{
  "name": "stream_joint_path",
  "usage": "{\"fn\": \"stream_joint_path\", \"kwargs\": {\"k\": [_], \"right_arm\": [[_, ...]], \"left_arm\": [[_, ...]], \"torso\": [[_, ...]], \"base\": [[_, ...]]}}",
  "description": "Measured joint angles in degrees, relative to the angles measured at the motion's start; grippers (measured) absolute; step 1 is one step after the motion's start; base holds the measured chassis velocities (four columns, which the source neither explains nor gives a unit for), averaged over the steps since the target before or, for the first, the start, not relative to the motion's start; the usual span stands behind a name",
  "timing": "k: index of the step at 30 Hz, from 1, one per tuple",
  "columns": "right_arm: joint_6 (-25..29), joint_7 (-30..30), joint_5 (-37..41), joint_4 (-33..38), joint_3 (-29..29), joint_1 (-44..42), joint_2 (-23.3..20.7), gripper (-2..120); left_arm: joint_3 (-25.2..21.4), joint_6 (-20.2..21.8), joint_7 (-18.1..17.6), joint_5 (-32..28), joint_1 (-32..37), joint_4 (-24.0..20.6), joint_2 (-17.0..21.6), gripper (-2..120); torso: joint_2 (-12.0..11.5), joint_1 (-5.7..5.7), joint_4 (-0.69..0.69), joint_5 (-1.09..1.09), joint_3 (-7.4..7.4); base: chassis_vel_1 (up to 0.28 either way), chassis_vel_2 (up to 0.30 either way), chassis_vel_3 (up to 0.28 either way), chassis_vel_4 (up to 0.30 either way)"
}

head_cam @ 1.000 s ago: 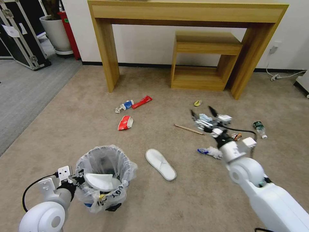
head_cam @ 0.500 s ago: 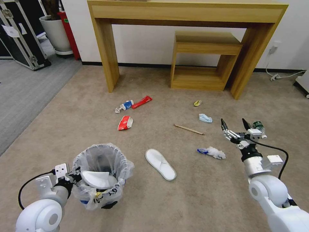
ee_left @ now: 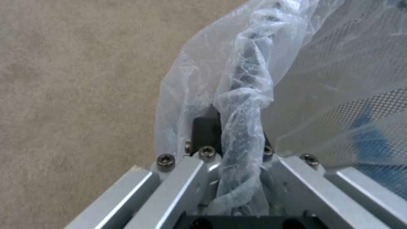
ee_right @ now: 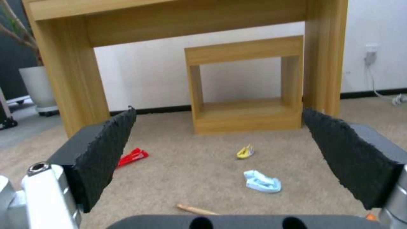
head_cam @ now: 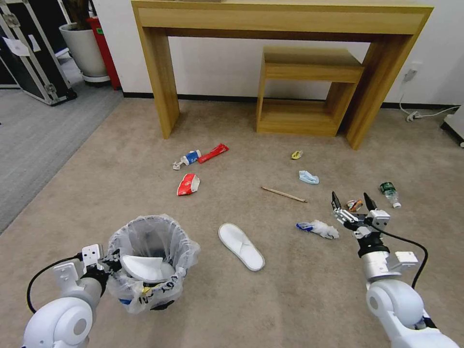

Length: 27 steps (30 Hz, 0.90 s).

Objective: Pick up the trash bin and place the garbage on the floor into it.

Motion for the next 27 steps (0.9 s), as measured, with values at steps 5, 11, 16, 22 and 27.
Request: {"fn": "stream_joint_path", "kwargs": {"k": [5,11,16,22,27], "right_arm": [[0.06,-0.35,-1.01,-0.24,-0.49,-0.10,1.91,99],[0.28,-0.88,-1.37,-0.29,-0.56,-0.30,2.37,99],[1.98,-2.05,-2.17,-0.99,-0.65,-0.25,2.74,100],[2.72,-2.87,-2.46,-1.40,-0.88,-0.11,3.07,100],[2.00,-3.17,-2.66,-1.27,-0.67,-0.20,2.97,100]], "left_arm": [[-0.25,-0.04,-0.06,-0.09,0.25,-0.35,0.11,1],[-0.28,-0.11,-0.08,-0.08,0.43,-0.41,-0.01,1],[-0.34,-0.21,-0.16,0.12,0.55,-0.41,-0.22,1],[-0.41,-0.32,-0.20,0.30,0.65,-0.38,-0.39,1],[-0.43,-0.50,-0.19,0.38,0.69,-0.35,-0.58,1]], "torso": [[0.00,0.00,0.00,0.00,0.00],[0.00,0.00,-0.01,0.00,0.01],[0.00,0.00,0.00,0.00,0.00],[0.00,0.00,0.00,-0.01,0.00],[0.00,0.00,-0.01,0.01,0.00]], "base": [[0.000,0.000,0.000,0.000],[0.056,0.030,-0.038,-0.040],[0.163,0.145,-0.140,-0.138],[0.073,0.095,-0.072,-0.075],[-0.018,-0.021,0.015,0.009]]}}
